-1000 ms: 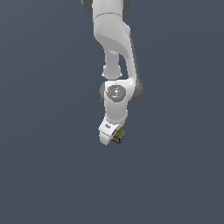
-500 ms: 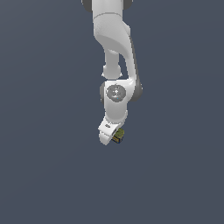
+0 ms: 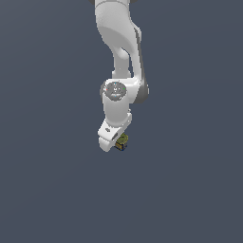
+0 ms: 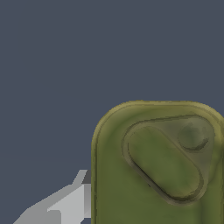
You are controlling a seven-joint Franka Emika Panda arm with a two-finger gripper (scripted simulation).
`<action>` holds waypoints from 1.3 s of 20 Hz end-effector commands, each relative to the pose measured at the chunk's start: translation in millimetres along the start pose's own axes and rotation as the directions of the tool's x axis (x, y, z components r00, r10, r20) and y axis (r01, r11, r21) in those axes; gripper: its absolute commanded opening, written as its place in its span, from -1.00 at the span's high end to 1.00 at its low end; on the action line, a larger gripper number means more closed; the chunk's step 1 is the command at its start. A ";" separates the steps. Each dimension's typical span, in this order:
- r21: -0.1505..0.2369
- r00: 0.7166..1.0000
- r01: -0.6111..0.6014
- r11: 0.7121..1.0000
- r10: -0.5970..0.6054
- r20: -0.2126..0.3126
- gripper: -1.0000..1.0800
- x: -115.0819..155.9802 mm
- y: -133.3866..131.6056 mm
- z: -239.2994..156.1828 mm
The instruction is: Pick up the object and move it to a goal position.
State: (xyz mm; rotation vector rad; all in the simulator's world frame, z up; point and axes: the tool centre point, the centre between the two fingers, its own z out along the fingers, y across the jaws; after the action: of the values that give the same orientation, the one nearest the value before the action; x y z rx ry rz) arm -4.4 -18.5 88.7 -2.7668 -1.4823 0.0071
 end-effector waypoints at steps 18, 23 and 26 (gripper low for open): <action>-0.004 1.000 -0.001 1.000 0.000 -0.004 1.00 -158.4 48.2 -151.9; -0.004 1.000 -0.001 1.000 0.001 -0.004 1.00 -180.1 56.3 -172.6; -0.004 1.000 -0.001 1.000 0.001 -0.003 1.00 -185.6 59.0 -177.9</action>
State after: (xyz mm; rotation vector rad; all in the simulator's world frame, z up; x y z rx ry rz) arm -57.4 -202.8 262.1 -2.7688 -1.4785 0.0022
